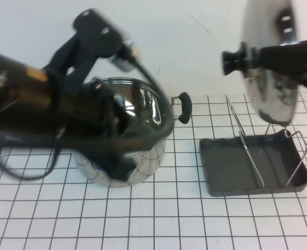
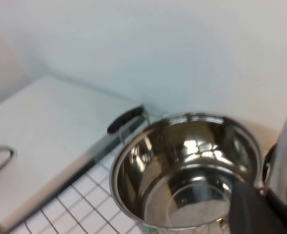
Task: Put pot lid on rack
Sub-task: Place the pot lid on the pot rack
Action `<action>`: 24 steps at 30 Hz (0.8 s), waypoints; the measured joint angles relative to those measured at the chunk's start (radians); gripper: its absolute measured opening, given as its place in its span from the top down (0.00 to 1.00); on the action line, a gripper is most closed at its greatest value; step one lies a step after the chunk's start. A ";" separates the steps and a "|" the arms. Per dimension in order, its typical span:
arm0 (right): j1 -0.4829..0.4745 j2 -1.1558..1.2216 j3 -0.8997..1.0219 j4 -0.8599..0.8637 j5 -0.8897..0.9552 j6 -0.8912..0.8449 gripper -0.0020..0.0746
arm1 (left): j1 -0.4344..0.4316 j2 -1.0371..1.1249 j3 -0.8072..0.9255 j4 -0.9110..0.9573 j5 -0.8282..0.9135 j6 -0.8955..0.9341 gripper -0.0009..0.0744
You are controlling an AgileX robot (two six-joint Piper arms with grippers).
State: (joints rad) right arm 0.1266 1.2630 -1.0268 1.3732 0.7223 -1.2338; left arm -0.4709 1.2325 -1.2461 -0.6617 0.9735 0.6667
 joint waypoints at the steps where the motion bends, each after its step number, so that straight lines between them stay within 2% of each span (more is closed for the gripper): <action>1: 0.036 0.026 -0.020 -0.025 -0.026 0.004 0.92 | 0.000 -0.020 0.006 0.024 0.021 -0.018 0.99; 4: 0.124 0.091 -0.067 -0.131 -0.101 0.042 0.92 | 0.000 -0.108 0.050 0.060 0.043 -0.051 0.99; 7: 0.156 0.140 -0.093 -0.202 -0.134 0.081 0.92 | 0.000 -0.198 0.120 0.067 0.031 -0.065 0.99; 15: 0.158 0.170 -0.099 -0.305 -0.178 0.130 0.92 | 0.000 -0.385 0.299 0.099 -0.021 -0.072 0.99; 24: 0.158 0.231 -0.092 -0.309 -0.192 0.192 0.92 | 0.000 -0.415 0.405 0.102 -0.080 -0.096 0.99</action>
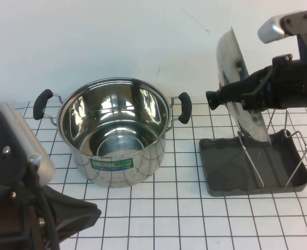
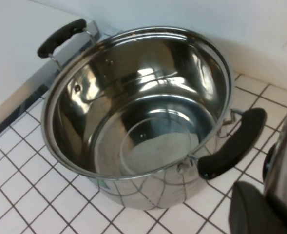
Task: Put pot lid on rack
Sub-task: Place the pot lid on the pot rack
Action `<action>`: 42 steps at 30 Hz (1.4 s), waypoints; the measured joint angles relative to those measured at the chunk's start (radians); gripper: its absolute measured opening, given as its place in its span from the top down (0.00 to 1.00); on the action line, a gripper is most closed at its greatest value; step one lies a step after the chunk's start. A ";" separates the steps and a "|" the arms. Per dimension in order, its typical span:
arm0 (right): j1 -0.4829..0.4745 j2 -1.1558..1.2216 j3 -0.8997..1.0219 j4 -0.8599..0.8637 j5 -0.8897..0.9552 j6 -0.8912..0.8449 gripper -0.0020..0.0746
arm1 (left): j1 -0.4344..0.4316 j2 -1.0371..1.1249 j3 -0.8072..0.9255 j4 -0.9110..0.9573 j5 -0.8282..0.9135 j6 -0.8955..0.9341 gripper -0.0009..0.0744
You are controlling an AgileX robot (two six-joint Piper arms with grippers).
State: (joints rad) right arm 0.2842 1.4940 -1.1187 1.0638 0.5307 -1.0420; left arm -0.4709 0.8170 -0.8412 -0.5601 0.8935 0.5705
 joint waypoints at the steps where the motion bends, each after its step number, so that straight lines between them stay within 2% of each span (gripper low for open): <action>1: 0.000 -0.003 0.008 0.002 -0.008 0.004 0.92 | 0.000 0.000 0.002 0.000 -0.005 -0.001 0.99; 5: 0.000 -0.022 0.064 0.025 -0.047 0.014 0.92 | 0.000 0.000 0.002 -0.004 -0.007 -0.001 0.99; 10: 0.000 -0.045 0.126 0.124 -0.093 -0.066 0.92 | 0.000 0.000 0.002 -0.012 -0.021 -0.001 0.99; 21: 0.000 -0.014 0.129 0.176 -0.109 -0.118 0.92 | 0.000 0.000 0.002 -0.054 -0.041 -0.004 0.99; 26: -0.012 -0.013 0.129 0.177 -0.081 -0.118 0.92 | 0.000 0.000 0.002 -0.056 -0.041 -0.004 0.99; 33: -0.082 -0.013 0.129 0.177 -0.015 -0.077 0.92 | 0.000 0.000 0.002 -0.056 -0.050 -0.004 0.99; 42: -0.087 -0.015 0.170 0.219 0.013 -0.048 0.92 | 0.000 0.000 0.002 -0.093 -0.060 -0.005 0.99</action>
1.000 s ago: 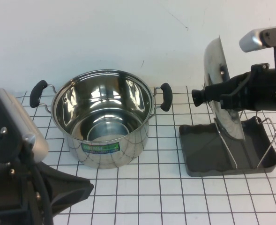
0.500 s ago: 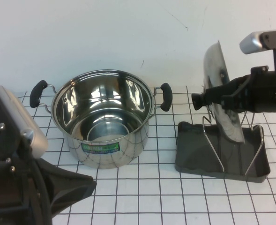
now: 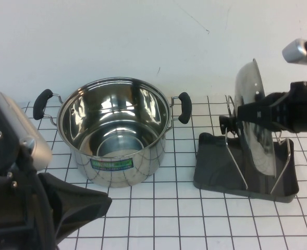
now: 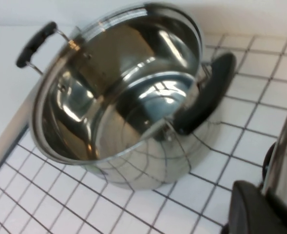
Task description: Put pot lid on rack
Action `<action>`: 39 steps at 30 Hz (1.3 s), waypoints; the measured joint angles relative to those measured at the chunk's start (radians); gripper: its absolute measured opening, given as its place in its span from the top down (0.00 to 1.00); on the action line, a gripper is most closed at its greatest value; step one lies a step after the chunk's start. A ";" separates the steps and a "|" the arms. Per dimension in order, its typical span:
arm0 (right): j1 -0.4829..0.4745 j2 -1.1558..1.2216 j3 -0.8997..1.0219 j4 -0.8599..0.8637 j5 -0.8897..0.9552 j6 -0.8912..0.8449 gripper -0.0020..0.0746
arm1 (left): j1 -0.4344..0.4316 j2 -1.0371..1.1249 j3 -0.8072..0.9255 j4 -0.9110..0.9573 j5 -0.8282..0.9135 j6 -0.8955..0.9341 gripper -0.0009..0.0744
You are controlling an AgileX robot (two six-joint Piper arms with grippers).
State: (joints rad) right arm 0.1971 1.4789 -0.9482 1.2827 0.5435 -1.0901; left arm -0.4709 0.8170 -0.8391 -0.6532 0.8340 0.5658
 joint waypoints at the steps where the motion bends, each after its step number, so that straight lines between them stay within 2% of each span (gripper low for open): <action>1: 0.000 0.000 0.012 0.001 -0.006 0.002 0.92 | 0.000 0.000 0.000 -0.005 0.000 0.000 0.99; 9: 0.000 -0.006 0.049 0.042 -0.027 -0.012 0.92 | 0.000 0.000 0.000 -0.015 0.000 0.000 0.99; 12: 0.000 -0.006 0.054 0.050 -0.031 -0.012 0.88 | 0.000 0.000 0.000 -0.015 0.000 0.000 0.99; 15: 0.000 -0.006 0.056 0.053 -0.034 -0.012 0.74 | 0.000 0.000 0.000 -0.015 0.000 0.000 0.99; 20: -0.002 -0.006 0.056 0.053 -0.041 0.017 0.40 | 0.000 0.000 0.000 -0.016 0.004 0.000 0.99; 23: -0.006 -0.006 0.056 0.053 -0.032 0.025 0.32 | 0.000 0.000 0.000 -0.019 0.009 0.000 0.99; 39: -0.162 -0.007 0.056 0.053 0.178 0.032 0.29 | 0.000 0.000 0.000 -0.023 0.045 0.002 0.99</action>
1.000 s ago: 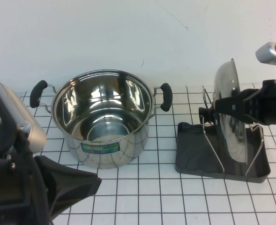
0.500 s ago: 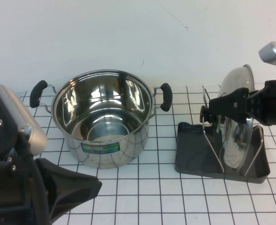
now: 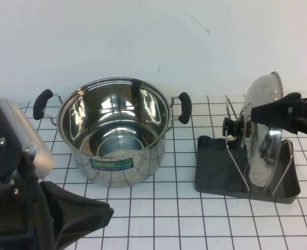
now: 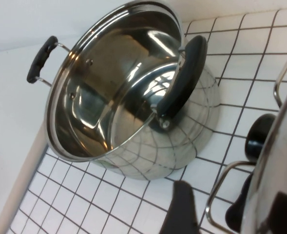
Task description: Put pot lid on rack
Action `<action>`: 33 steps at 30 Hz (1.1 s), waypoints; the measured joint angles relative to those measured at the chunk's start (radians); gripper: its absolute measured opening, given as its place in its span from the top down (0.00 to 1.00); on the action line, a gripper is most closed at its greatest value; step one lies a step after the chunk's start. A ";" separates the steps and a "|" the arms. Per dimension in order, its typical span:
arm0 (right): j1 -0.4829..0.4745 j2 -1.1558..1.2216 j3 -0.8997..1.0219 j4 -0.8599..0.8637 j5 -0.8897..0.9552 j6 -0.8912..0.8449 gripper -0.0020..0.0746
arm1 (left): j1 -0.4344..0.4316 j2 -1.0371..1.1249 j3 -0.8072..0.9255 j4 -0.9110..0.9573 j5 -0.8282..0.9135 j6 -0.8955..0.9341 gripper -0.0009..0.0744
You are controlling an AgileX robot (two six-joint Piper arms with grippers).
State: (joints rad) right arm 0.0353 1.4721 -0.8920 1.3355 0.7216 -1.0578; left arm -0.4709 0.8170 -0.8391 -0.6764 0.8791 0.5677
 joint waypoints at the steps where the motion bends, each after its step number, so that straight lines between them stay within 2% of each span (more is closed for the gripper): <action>1: -0.002 -0.002 0.000 0.000 0.000 0.000 0.29 | 0.000 0.000 0.000 0.000 0.000 0.000 0.99; 14: -0.002 -0.070 0.000 -0.042 0.016 0.003 0.29 | 0.000 0.000 0.000 0.000 0.000 -0.002 0.99; 19: -0.039 -0.116 0.000 -0.061 0.035 0.023 0.30 | 0.000 0.000 0.000 0.002 0.000 -0.004 0.99; 27: -0.204 -0.267 0.000 -0.141 0.151 0.029 0.45 | 0.000 0.000 0.000 0.002 -0.004 -0.004 0.99; 33: -0.346 -0.382 0.000 -0.261 0.239 0.029 0.58 | 0.000 -0.007 0.000 0.046 -0.096 -0.032 0.99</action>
State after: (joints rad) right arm -0.3103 1.0899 -0.8920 1.0740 0.9609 -1.0285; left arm -0.4709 0.8103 -0.8391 -0.6305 0.7830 0.5361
